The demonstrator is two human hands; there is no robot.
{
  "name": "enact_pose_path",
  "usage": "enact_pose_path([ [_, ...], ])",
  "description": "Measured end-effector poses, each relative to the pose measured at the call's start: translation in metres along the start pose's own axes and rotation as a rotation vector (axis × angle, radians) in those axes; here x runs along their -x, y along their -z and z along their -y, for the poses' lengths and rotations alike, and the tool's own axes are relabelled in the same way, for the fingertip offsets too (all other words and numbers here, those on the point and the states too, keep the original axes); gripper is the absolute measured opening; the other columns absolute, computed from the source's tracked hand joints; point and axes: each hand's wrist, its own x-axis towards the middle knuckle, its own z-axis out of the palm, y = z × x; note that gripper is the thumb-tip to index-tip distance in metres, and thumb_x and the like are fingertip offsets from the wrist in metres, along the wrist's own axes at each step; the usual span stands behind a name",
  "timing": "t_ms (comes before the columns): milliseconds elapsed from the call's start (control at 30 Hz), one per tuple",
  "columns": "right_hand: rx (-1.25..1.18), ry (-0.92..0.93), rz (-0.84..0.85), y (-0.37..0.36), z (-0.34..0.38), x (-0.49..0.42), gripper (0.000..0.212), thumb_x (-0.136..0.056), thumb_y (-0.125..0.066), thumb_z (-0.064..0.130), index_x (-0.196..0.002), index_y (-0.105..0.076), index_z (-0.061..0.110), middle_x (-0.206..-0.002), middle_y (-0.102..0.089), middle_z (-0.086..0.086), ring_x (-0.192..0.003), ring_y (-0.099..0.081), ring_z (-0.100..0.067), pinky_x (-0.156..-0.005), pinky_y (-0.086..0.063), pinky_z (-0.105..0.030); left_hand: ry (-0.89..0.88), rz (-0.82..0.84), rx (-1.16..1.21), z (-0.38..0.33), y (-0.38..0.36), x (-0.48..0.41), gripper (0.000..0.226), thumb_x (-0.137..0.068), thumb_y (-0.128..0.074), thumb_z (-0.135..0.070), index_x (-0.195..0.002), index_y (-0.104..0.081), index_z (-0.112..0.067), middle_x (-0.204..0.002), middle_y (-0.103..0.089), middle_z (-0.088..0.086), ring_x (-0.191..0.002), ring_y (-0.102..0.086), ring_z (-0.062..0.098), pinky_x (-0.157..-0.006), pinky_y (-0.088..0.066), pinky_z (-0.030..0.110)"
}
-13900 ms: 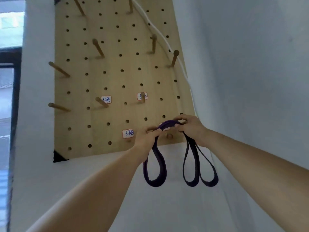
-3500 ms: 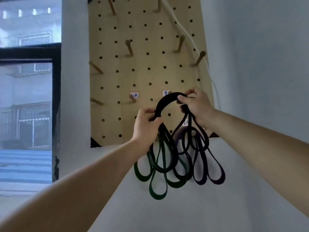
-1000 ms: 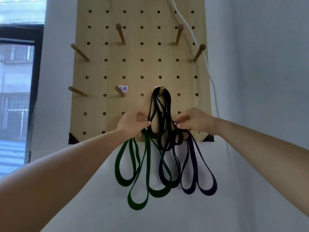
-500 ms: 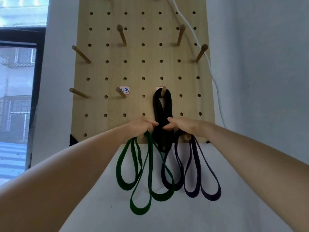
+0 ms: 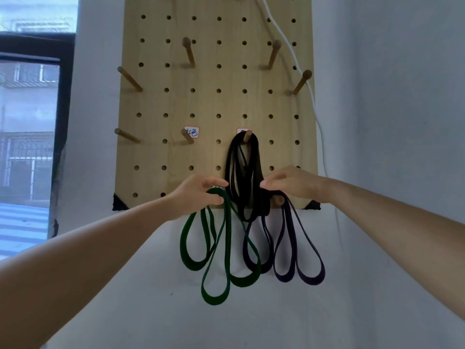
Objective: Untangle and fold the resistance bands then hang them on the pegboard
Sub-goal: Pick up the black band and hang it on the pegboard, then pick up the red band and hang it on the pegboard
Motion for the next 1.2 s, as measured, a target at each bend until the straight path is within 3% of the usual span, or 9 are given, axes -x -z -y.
enact_pose_path([
  [100, 0.086, 0.038, -0.027, -0.006, 0.005, 0.015, 0.024, -0.098, -0.062, 0.040, -0.115, -0.074, 0.028, -0.120, -0.069, 0.013, -0.119, -0.060, -0.007, -0.103, -0.044, -0.029, -0.024, -0.010, 0.052, -0.008, 0.006, 0.030, 0.043, -0.089, -0.075, -0.012, -0.128, -0.067, -0.028, -0.131, -0.066, -0.014, -0.120, -0.061, 0.002, -0.109, -0.046, 0.031],
  [200, 0.315, 0.132, -0.110, -0.023, 0.007, 0.034, 0.033, -0.093, -0.067, 0.041, -0.123, -0.070, 0.027, -0.126, -0.065, 0.007, -0.122, -0.052, -0.004, -0.107, -0.043, -0.035, -0.051, 0.003, 0.045, -0.004, 0.007, 0.067, 0.040, -0.087, -0.077, -0.010, -0.120, -0.070, -0.030, -0.114, -0.073, -0.015, -0.107, -0.066, -0.003, -0.096, -0.052, 0.021],
  [333, 0.406, 0.188, -0.076, -0.067, 0.012, 0.068, 0.036, -0.090, -0.066, 0.048, -0.122, -0.069, 0.034, -0.125, -0.060, 0.015, -0.120, -0.045, -0.015, -0.106, -0.039, -0.041, 0.034, -0.037, 0.120, 0.015, 0.000, 0.121, 0.033, -0.087, -0.077, -0.010, -0.115, -0.073, -0.028, -0.104, -0.076, -0.008, -0.100, -0.070, 0.007, -0.093, -0.057, 0.030],
  [567, 0.247, 0.141, 0.107, -0.192, 0.016, 0.123, 0.036, -0.092, -0.069, 0.041, -0.126, -0.066, 0.032, -0.134, -0.058, 0.009, -0.128, -0.042, -0.013, -0.112, -0.033, -0.039, 0.309, -0.023, 0.343, 0.062, -0.057, 0.243, 0.031, -0.089, -0.074, -0.005, -0.116, -0.073, -0.020, -0.101, -0.078, 0.001, -0.100, -0.072, 0.019, -0.093, -0.057, 0.031],
  [700, 0.110, 0.074, 0.261, -0.283, 0.003, 0.157, 0.031, -0.093, -0.069, 0.036, -0.122, -0.069, 0.026, -0.125, -0.063, 0.009, -0.113, -0.054, -0.012, -0.099, -0.041, -0.029, 0.446, 0.057, 0.335, 0.100, -0.101, 0.317, 0.030, -0.089, -0.074, -0.006, -0.117, -0.073, -0.018, -0.097, -0.079, 0.002, -0.096, -0.074, 0.021, -0.090, -0.059, 0.031],
  [800, 0.026, -0.040, 0.422, -0.360, -0.014, 0.179, 0.029, -0.093, -0.068, 0.034, -0.120, -0.071, 0.024, -0.120, -0.068, 0.007, -0.103, -0.061, -0.012, -0.092, -0.047, -0.031, 0.575, 0.199, 0.280, 0.138, -0.143, 0.377, 0.029, -0.090, -0.075, -0.011, -0.116, -0.073, -0.022, -0.095, -0.079, -0.001, -0.094, -0.074, 0.017, -0.089, -0.059, 0.034],
  [900, -0.001, -0.138, 0.617, -0.438, -0.032, 0.204, 0.031, -0.093, -0.066, 0.034, -0.120, -0.072, 0.020, -0.113, -0.071, 0.003, -0.097, -0.064, -0.014, -0.086, -0.049, -0.029, 0.734, 0.281, 0.316, 0.168, -0.183, 0.433, 0.028, -0.091, -0.073, -0.012, -0.118, -0.073, -0.021, -0.098, -0.079, 0.000, -0.093, -0.074, 0.009, -0.087, -0.057, 0.026],
  [1033, -0.045, -0.269, 0.847, -0.532, -0.053, 0.242, 0.029, -0.091, -0.071, 0.029, -0.117, -0.073, 0.017, -0.106, -0.073, -0.002, -0.099, -0.068, -0.018, -0.089, -0.053, -0.029, 0.956, 0.218, 0.383, 0.198, -0.238, 0.496, 0.026, -0.089, -0.073, -0.008, -0.112, -0.075, -0.019, -0.097, -0.078, -0.001, -0.081, -0.070, 0.002, -0.071, -0.049, 0.017],
  [1200, -0.080, -0.373, 1.016, -0.627, -0.078, 0.305, 0.028, -0.087, -0.073, 0.027, -0.114, -0.075, 0.019, -0.101, -0.074, -0.001, -0.093, -0.068, -0.017, -0.087, -0.053, -0.026, 1.108, 0.397, 0.396, 0.212, -0.324, 0.590, 0.025, -0.090, -0.070, -0.008, -0.113, -0.073, -0.016, -0.095, -0.076, 0.004, -0.083, -0.069, 0.013, -0.071, -0.054, 0.019],
])
